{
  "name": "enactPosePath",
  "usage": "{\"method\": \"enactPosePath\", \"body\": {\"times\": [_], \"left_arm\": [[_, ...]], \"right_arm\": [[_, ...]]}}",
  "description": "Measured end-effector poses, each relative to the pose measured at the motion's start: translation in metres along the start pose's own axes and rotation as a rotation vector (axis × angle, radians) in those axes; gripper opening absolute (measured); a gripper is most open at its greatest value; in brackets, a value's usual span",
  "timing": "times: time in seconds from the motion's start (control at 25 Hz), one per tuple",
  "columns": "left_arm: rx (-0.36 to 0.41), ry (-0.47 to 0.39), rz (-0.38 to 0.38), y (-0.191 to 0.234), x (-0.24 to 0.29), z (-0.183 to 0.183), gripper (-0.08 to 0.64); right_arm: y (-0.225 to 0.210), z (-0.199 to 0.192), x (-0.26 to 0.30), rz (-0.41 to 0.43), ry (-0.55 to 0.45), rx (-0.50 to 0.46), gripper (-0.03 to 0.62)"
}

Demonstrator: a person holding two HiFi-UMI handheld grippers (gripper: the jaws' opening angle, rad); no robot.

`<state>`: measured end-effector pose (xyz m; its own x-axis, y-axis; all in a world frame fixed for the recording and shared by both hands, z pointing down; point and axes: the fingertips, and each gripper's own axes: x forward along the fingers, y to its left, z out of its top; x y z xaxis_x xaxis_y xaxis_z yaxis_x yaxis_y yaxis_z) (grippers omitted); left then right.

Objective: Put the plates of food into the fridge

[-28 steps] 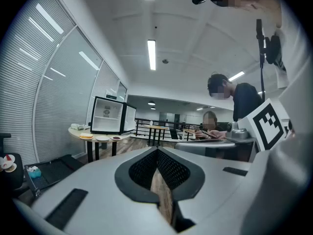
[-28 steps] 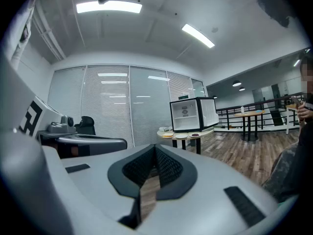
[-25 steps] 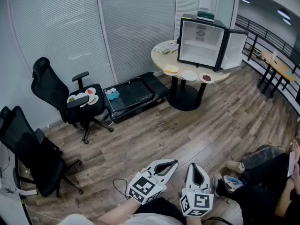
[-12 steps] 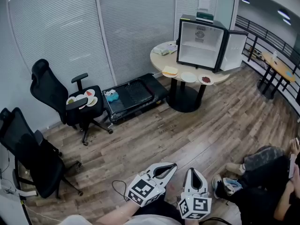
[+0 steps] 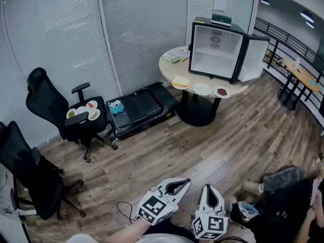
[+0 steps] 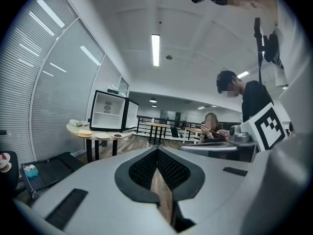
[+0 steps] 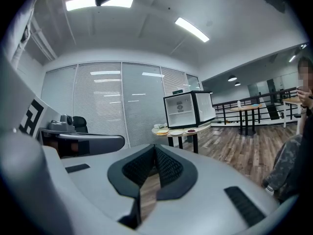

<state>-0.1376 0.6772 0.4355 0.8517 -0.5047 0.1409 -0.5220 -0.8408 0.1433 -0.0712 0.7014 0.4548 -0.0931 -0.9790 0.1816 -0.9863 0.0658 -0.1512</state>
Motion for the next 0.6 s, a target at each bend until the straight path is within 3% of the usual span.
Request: {"method": "enactPosePath", "body": {"times": [0.6], "left_arm": [[0.031,-0.007,-0.005,0.145,0.120,0.060,0.005]], "right_arm": [[-0.051,0.059,0.179,-0.050,-0.022,0.010,0.008]]}}
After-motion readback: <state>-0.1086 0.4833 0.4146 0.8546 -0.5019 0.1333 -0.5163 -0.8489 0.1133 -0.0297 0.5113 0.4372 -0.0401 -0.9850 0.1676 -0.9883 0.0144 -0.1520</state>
